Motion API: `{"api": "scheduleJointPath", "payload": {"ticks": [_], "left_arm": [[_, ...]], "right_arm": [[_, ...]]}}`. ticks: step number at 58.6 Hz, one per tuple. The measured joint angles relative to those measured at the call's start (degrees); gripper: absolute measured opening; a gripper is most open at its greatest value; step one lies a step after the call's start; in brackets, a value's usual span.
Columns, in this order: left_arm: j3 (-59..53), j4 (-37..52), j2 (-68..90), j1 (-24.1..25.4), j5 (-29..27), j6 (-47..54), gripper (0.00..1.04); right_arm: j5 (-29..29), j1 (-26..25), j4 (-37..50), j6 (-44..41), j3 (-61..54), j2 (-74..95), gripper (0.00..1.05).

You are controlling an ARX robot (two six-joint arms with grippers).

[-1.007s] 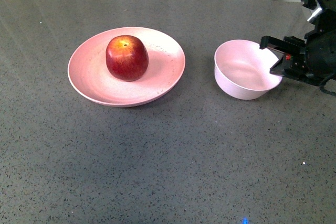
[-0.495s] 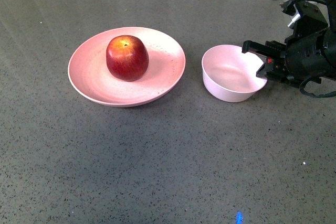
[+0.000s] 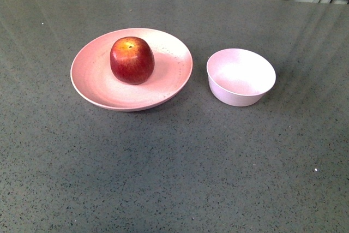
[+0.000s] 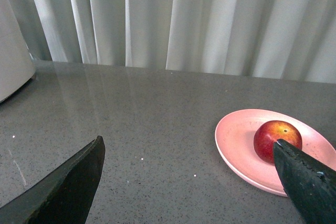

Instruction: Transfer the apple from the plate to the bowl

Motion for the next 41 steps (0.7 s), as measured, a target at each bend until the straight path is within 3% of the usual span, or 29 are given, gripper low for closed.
{"api": "scheduleJointPath", "payload": {"ticks": [4,10,15,28,41], "left_arm": [[0.0,0.0,0.0,0.0,0.0,0.0,0.96],[0.0,0.0,0.0,0.0,0.0,0.0,0.96],[0.0,0.0,0.0,0.0,0.0,0.0,0.96],[0.0,0.0,0.0,0.0,0.0,0.0,0.96],[0.0,0.0,0.0,0.0,0.0,0.0,0.96]], "right_arm": [[8.6,-1.3,14.3,-6.2,-7.3,-5.5,0.85],[11.2,-3.8,27.5,-13.3,-15.2,-11.1,0.69],[11.5,-4.3,30.3,-16.3,-19.7,-14.4,0.55],[11.2,-4.3,29.7,-18.7,-30.3,-24.6,0.02],[11.3,-4.3,25.9,-19.0,-35.4,-33.0,0.02]]}}
